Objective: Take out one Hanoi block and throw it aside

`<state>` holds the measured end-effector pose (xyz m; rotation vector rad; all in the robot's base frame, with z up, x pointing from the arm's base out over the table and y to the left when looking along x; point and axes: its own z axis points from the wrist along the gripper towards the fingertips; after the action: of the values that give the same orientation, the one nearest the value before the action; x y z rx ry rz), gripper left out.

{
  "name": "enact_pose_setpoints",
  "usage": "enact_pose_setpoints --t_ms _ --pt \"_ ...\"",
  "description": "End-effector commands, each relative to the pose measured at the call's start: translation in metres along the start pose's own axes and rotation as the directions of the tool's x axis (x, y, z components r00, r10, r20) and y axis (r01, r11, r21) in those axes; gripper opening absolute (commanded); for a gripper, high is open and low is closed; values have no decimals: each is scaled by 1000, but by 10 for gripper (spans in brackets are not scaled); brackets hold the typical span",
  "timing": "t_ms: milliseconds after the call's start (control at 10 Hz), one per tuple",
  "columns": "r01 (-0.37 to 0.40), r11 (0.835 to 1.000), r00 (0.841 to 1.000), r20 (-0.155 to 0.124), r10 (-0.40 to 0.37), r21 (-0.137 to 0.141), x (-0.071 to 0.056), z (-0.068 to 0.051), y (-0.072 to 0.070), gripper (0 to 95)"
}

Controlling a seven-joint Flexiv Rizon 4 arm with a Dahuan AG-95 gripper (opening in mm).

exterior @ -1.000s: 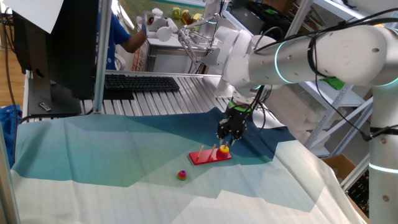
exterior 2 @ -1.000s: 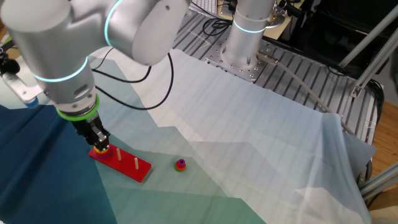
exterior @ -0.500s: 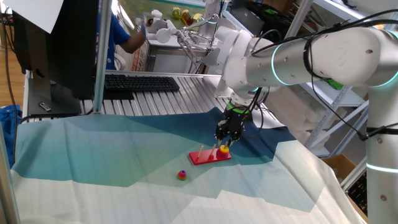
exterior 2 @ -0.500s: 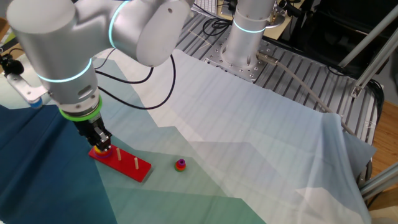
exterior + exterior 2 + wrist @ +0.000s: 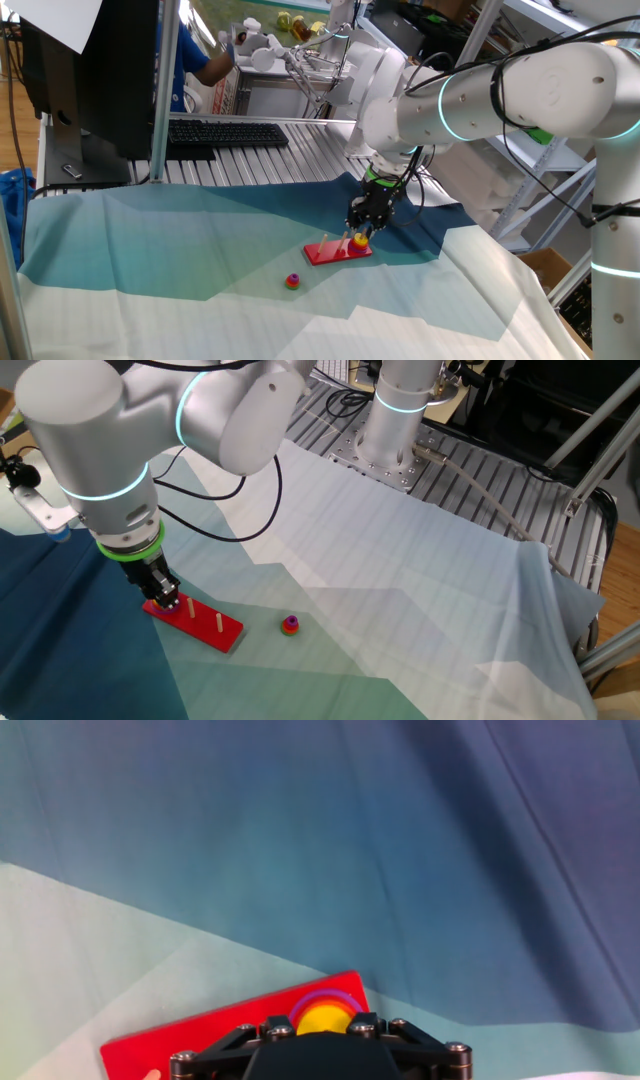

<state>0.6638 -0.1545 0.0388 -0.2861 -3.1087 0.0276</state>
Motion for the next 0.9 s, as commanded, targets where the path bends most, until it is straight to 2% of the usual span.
enact_pose_setpoints --t_ms 100,600,700,900 --pt "2 1000 1000 1 -2 -3 -2 1 -1 380" --pt "6 1000 1000 -1 -6 -7 -3 4 -2 380" --pt "8 1000 1000 -2 -8 -7 -3 4 -2 190" --pt "11 1000 1000 -3 -11 -10 -3 4 -2 190"
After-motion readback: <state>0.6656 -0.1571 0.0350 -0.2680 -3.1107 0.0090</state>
